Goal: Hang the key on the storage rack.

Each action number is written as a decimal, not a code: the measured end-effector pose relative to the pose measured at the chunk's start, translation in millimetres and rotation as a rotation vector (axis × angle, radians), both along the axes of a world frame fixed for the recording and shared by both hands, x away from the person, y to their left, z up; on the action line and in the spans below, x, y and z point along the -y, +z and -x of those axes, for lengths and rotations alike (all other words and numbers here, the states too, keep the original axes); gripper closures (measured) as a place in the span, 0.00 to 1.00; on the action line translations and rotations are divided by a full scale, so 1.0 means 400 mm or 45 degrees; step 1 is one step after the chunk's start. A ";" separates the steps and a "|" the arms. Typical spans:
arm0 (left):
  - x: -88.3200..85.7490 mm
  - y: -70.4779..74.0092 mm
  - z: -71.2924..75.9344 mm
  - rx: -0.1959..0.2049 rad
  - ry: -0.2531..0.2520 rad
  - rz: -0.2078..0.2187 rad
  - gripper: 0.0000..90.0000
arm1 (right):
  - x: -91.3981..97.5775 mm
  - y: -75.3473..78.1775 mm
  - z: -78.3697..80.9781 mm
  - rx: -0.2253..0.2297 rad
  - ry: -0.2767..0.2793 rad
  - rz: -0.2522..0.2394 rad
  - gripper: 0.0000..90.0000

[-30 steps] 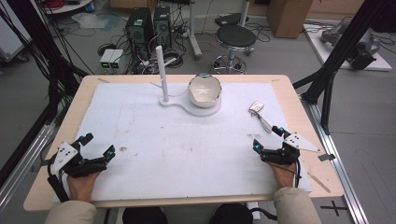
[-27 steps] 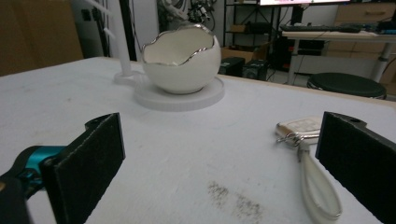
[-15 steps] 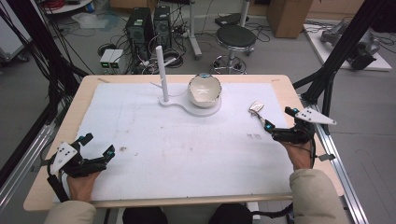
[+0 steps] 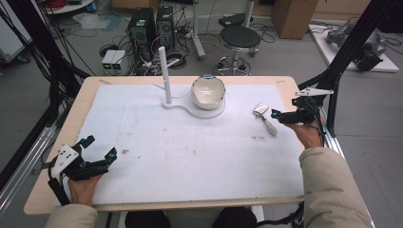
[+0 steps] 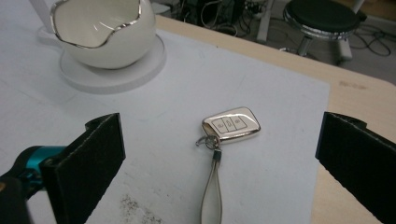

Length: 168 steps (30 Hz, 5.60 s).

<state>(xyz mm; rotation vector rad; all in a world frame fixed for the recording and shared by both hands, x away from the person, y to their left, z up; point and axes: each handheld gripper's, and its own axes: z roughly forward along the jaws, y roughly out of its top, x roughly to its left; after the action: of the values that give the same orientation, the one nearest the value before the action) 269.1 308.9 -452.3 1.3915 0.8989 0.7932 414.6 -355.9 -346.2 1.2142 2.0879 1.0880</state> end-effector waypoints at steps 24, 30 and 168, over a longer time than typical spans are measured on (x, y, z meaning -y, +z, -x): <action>0.000 0.000 0.001 0.001 -0.004 0.004 0.02 | -0.034 -0.119 -0.099 -0.510 -0.063 0.264 0.05; -0.001 0.000 0.001 0.007 -0.010 -0.001 0.02 | -0.043 -0.136 -0.107 -0.565 -0.076 0.308 0.07; 0.640 0.318 -0.213 -0.395 -1.202 -0.825 0.45 | -0.489 0.079 0.139 -0.119 1.280 0.450 0.97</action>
<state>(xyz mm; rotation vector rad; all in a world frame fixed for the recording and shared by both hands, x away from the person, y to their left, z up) 354.1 52.8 -324.9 2.2800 0.0971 0.1138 359.1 -160.4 -314.4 -0.0210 2.8719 0.9410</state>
